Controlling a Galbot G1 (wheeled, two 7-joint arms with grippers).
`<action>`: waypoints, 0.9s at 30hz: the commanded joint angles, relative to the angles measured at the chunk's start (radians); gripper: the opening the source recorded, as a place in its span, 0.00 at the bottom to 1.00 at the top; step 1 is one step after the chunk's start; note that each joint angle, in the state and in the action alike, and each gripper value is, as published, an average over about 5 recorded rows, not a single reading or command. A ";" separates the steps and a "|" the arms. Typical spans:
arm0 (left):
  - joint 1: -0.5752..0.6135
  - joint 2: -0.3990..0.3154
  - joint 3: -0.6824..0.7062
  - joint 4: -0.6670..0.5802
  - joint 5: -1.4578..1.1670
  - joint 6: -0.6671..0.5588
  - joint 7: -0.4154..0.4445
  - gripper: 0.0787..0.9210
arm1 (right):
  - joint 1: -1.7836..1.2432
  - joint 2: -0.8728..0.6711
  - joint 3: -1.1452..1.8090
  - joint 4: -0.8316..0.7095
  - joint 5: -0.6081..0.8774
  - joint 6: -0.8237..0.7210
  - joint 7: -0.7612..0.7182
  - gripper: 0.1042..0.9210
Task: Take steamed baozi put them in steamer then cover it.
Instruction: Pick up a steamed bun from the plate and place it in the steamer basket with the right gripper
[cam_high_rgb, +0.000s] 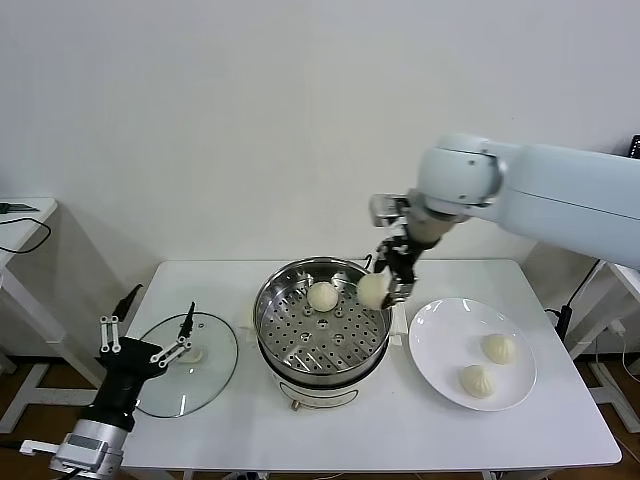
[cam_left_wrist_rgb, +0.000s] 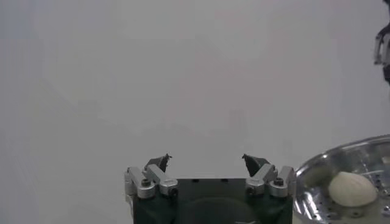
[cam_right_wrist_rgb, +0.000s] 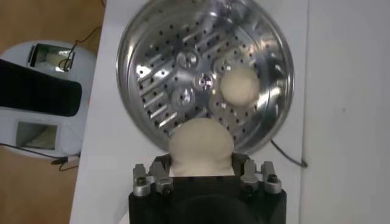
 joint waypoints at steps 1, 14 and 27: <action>-0.004 0.001 -0.053 -0.028 -0.043 0.010 -0.009 0.88 | -0.079 0.281 0.016 -0.114 0.038 -0.057 0.033 0.68; -0.004 0.001 -0.061 -0.038 -0.044 0.014 -0.006 0.88 | -0.233 0.421 0.049 -0.331 -0.075 -0.039 0.004 0.68; -0.005 0.006 -0.056 -0.007 -0.042 0.010 -0.002 0.88 | -0.335 0.469 0.081 -0.450 -0.165 -0.018 -0.009 0.68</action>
